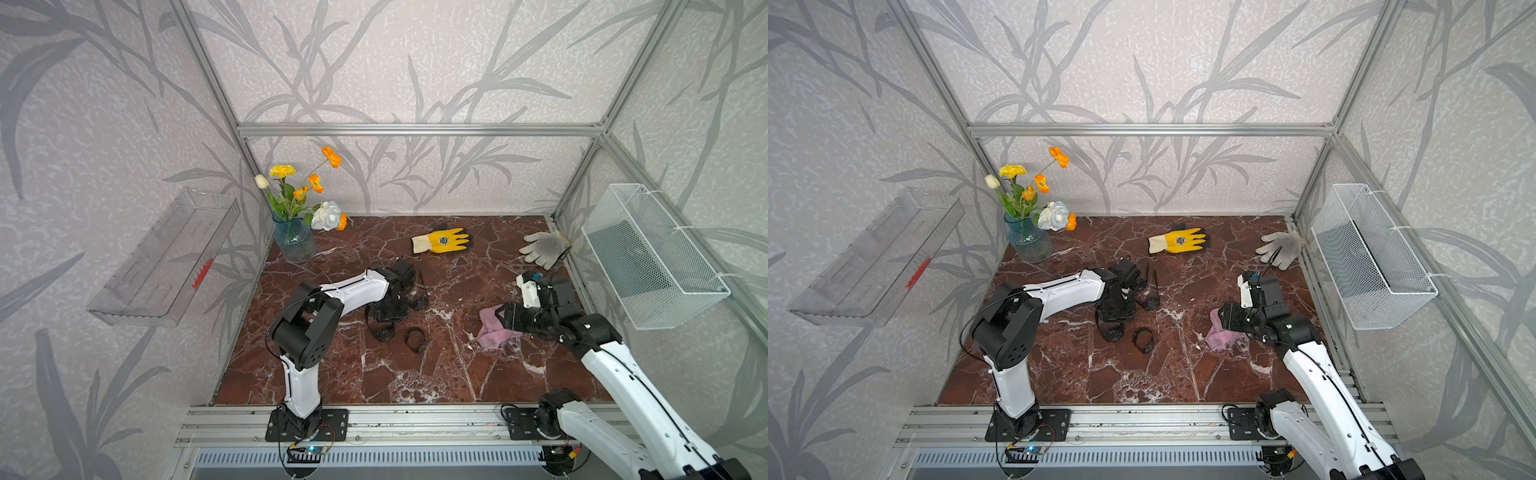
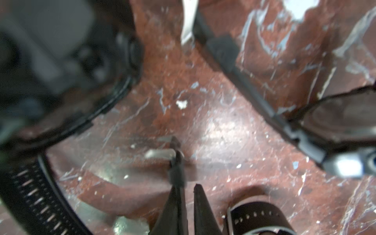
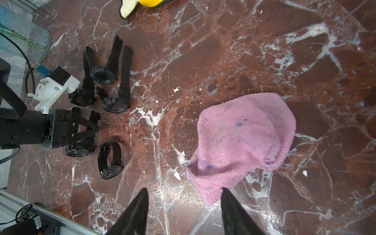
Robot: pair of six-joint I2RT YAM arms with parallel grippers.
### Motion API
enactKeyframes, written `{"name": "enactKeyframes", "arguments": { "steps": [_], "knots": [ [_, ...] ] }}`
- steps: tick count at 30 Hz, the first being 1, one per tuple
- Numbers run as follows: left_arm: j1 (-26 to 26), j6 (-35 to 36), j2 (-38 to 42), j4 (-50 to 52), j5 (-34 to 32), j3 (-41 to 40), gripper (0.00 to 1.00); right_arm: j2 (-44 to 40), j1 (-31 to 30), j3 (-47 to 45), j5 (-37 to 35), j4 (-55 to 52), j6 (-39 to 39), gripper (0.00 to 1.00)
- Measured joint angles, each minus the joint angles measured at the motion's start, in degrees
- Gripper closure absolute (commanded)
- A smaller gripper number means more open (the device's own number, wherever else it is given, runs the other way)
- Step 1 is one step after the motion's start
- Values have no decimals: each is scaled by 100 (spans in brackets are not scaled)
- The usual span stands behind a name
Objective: Wipe the watch dial
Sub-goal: Adjust the watch at the center of the board, then reset both arms
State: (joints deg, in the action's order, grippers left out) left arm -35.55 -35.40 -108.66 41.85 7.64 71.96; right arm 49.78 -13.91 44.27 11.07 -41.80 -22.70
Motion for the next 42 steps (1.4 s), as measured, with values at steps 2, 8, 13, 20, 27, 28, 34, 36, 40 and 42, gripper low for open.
{"name": "enactKeyframes", "arguments": {
  "steps": [2, 8, 13, 20, 27, 28, 34, 36, 40, 42],
  "knots": [
    [0, -24, -153, -20, -7, 149, 89, 0, 0, -9, 0, 0, 0, 44],
    [0, -33, -422, -35, -59, 492, 92, 0, 0, -11, 0, 0, 2, 44],
    [48, -122, -428, -52, -166, 529, 93, 0, 0, -15, 2, 0, 0, 44],
    [79, -249, -417, -116, -302, 608, 69, 0, 0, -17, 0, 0, 0, 41],
    [81, -343, 267, -404, -356, 264, 52, 0, 0, -15, -35, 0, 4, 35],
    [81, -350, 479, -457, -356, 184, 50, 0, 0, -15, -57, 2, 15, 34],
    [81, -286, 2483, -1169, -708, -761, 42, -9, 0, -2, -352, 127, 83, 24],
    [79, -146, 3421, -1523, -1178, -1287, 35, -74, -2, -46, -575, 361, 144, 17],
    [229, 643, 5403, -2577, -2610, -2664, 10, -433, 0, -542, -1222, 1300, 293, 1],
    [376, 1233, 6142, -3235, -3355, -3462, 1, -544, 0, -905, -1556, 1880, 483, 1]
  ]
}}
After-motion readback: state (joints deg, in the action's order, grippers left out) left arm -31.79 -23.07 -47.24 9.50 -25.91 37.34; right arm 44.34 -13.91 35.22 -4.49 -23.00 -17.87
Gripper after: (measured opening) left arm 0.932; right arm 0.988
